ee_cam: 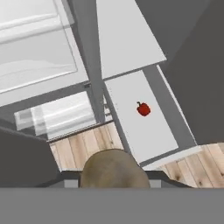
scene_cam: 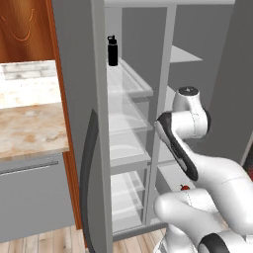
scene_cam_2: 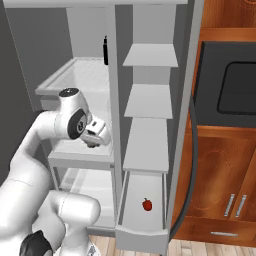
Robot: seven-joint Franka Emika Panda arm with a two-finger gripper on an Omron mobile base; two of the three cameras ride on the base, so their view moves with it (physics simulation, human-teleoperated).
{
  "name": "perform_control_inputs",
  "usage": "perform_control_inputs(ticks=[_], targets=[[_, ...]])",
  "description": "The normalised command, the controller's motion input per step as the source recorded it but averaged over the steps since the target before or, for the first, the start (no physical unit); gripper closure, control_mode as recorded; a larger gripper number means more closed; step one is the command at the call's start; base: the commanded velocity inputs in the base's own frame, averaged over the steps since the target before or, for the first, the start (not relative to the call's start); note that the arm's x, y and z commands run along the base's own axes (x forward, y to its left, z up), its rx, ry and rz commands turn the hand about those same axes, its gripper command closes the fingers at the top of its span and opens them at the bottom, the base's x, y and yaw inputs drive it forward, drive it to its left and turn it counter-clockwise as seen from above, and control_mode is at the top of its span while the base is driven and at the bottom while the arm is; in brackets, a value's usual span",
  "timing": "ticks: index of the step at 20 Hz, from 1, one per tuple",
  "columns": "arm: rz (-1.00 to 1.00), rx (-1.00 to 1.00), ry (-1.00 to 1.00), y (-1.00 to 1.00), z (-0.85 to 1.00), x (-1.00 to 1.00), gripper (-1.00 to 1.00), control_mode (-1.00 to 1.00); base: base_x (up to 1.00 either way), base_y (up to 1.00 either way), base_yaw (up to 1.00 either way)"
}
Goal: Take the bell pepper and garlic from the fridge shelf and place them in the freezer drawer to begin freezing them.
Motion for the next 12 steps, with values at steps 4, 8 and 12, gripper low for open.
perform_control_inputs(ticks=[4, 8, 12], targets=[[-0.58, 0.0, 0.29, -1.0, -0.31, 0.0, 1.0, -1.0, 0.0, 0.0, 0.0], [-0.53, 0.0, 0.43, -1.0, -0.47, 0.08, 1.0, -1.0, 0.0, 0.0, 0.0], [-0.35, 0.03, 0.38, -0.91, -0.42, 0.5, 1.0, -1.0, 0.0, 0.0, 0.0]])
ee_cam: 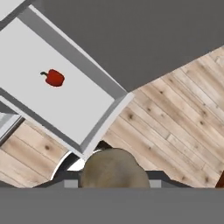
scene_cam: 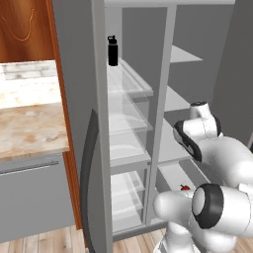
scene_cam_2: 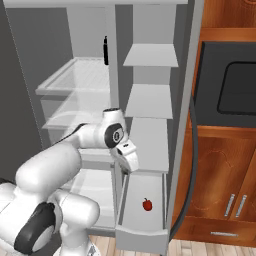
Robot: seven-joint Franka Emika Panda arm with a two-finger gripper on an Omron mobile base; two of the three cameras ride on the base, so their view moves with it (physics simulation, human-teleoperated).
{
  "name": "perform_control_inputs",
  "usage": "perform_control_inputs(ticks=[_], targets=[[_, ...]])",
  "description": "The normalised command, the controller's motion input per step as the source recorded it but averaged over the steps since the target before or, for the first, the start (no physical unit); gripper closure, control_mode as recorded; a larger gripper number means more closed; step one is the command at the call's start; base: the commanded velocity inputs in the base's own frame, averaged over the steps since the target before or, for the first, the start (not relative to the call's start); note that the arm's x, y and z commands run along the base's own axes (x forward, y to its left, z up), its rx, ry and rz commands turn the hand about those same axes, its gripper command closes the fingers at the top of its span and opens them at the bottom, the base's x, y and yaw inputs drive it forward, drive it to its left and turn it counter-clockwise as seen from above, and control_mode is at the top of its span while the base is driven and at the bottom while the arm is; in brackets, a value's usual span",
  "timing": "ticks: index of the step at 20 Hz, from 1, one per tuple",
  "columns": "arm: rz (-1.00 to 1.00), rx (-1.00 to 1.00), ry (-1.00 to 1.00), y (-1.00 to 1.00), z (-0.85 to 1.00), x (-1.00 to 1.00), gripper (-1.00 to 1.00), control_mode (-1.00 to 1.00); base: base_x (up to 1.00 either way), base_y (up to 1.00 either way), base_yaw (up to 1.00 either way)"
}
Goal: Take the bell pepper and garlic from the fridge shelf and place them in the freezer drawer to begin freezing them.
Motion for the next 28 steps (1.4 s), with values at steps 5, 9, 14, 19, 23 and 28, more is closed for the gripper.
perform_control_inputs(ticks=[5, 9, 14, 19, 23, 28], targets=[[-0.17, 0.11, 0.24, -0.56, -0.67, 0.46, 1.0, -1.0, 0.0, 0.0, 0.0], [-0.11, 0.19, 0.01, -0.14, -0.72, 0.36, 1.0, -1.0, 0.0, 0.0, 0.0], [-0.02, 0.17, 0.0, -0.15, -0.82, 0.15, 1.0, -1.0, 0.0, 0.0, 0.0], [0.0, 0.02, 0.0, -0.2, -0.83, 0.08, 1.0, -1.0, 0.0, 0.0, 0.0], [0.0, 0.0, 0.0, -0.03, -0.63, 0.02, 1.0, -1.0, 0.0, 0.0, 0.0], [0.0, 0.0, 0.0, -0.01, -0.71, 0.0, 1.0, -1.0, 0.0, 0.0, 0.0]])
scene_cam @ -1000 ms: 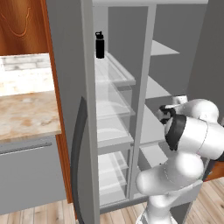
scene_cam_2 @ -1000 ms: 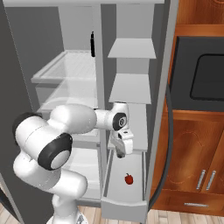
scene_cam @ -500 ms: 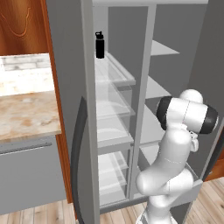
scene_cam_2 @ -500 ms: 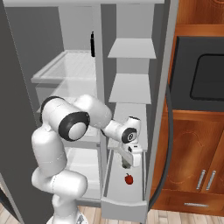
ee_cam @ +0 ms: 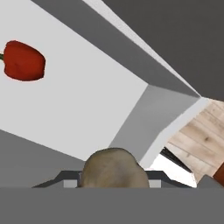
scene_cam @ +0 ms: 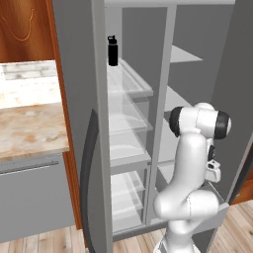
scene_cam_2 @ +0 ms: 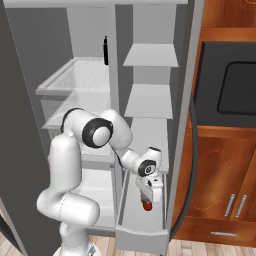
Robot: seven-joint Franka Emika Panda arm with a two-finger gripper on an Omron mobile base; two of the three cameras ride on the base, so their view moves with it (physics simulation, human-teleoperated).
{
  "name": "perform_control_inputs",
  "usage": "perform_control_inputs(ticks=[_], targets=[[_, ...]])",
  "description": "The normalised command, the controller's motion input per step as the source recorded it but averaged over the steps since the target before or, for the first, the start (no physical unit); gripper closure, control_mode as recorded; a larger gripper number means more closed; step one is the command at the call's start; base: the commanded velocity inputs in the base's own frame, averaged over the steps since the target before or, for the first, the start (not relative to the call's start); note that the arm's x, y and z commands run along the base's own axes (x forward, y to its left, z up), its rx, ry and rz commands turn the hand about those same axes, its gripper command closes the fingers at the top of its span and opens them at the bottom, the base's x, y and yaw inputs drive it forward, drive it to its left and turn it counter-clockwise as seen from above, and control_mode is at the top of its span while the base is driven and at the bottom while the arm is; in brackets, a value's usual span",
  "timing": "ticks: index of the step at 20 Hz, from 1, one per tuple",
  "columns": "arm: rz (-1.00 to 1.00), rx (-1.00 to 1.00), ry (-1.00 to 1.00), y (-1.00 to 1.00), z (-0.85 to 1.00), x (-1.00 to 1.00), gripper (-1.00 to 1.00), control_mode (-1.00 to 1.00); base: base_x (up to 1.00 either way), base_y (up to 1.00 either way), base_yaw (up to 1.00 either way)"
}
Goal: Take the bell pepper and garlic from the fridge shelf and place them in the freezer drawer to begin freezing them.
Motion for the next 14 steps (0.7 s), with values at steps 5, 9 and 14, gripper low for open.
perform_control_inputs(ticks=[5, 9, 14], targets=[[0.0, 0.0, 0.0, -0.01, -0.72, 0.03, 1.0, -1.0, 0.0, 0.0, 0.0], [0.0, 0.0, -0.04, 0.0, -0.57, 0.16, 1.0, -1.0, 0.0, 0.0, 0.0], [0.0, 0.0, -0.07, -0.02, -0.6, 0.27, 1.0, -1.0, 0.0, 0.0, 0.0]])
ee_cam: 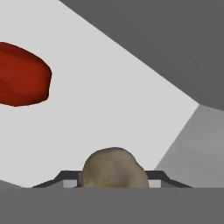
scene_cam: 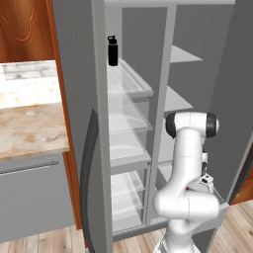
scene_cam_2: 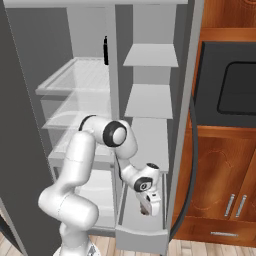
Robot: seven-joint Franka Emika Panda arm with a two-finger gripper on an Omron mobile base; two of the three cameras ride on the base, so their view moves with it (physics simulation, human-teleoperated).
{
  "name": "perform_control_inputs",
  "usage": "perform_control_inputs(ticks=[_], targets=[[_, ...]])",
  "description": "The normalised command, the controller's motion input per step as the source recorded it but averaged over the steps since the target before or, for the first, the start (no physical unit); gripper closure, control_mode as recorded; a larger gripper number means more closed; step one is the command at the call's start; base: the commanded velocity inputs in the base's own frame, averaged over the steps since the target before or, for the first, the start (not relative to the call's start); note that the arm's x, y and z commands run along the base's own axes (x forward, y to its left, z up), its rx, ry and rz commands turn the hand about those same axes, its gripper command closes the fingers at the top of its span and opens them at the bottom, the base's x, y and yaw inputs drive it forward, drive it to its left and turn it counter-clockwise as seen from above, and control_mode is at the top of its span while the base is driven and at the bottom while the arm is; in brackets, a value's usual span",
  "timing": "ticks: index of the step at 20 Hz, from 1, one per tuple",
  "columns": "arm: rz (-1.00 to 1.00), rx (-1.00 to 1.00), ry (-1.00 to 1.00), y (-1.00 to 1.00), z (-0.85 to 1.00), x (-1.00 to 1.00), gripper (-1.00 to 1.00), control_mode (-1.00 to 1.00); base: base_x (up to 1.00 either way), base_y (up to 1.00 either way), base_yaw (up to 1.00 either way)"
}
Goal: Take the bell pepper and garlic from the fridge shelf and place them in the freezer drawer to begin freezing them.
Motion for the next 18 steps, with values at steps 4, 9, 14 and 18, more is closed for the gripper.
perform_control_inputs(ticks=[4, 9, 14, 18], targets=[[0.0, 0.0, -0.11, -0.06, -0.62, 0.33, -1.0, -1.0, 0.0, 0.0, 0.0], [0.0, 0.0, -0.15, 0.0, -0.61, 0.34, -1.0, -1.0, 0.0, 0.0, 0.0], [-0.01, 0.0, -0.09, 0.0, -0.11, 0.1, -1.0, -1.0, 0.0, 0.0, 0.0], [-0.11, 0.0, 0.0, 0.06, 0.73, -0.02, -1.0, -1.0, 0.0, 0.0, 0.0]])
